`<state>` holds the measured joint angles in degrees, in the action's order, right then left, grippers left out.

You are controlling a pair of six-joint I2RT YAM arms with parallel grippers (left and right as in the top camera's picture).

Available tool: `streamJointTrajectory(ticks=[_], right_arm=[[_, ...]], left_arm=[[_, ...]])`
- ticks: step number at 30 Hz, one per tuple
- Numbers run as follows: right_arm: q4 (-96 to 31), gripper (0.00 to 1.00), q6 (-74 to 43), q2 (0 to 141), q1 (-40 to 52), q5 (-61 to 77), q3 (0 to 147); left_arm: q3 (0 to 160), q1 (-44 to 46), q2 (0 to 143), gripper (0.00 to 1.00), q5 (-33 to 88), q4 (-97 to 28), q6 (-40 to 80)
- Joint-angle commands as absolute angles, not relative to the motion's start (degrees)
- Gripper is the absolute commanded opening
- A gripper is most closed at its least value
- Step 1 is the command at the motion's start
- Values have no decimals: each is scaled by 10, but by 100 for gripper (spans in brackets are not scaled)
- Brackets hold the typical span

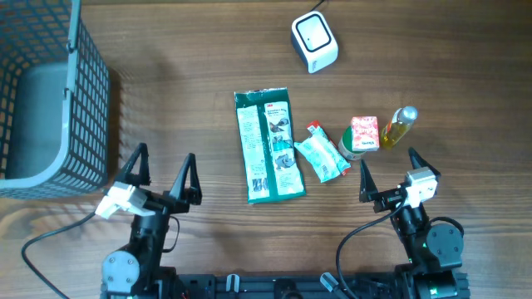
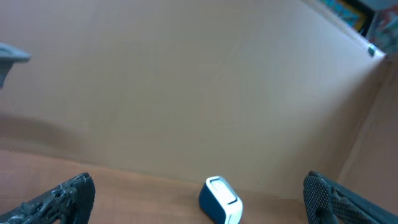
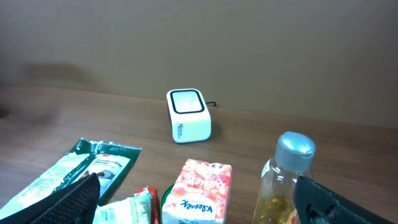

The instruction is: Scan the item barcode

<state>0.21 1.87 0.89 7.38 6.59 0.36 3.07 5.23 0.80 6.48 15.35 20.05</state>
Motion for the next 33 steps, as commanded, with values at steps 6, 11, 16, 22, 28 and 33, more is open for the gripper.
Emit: streamJointTrajectory(ticks=[6,11,16,22,28,33], right_arm=[[4,100,30,2,70,65,3],[4,100,30,2,70,65,3],[4,100,30,2,70,65,3],[4,100,30,2,70,65,3],[4,100,30,2,70,65,3],[4,100,30,2,70,65,3]], left_arm=[[3,49,2,100,19,64,165],[3,49,2,100,17,-45,51],[3,49,2,100,14,-45,17],[3,49,2,100,19,-44,19],[3,49,2,100,19,-44,19],[3,49,2,100,19,-44,19]])
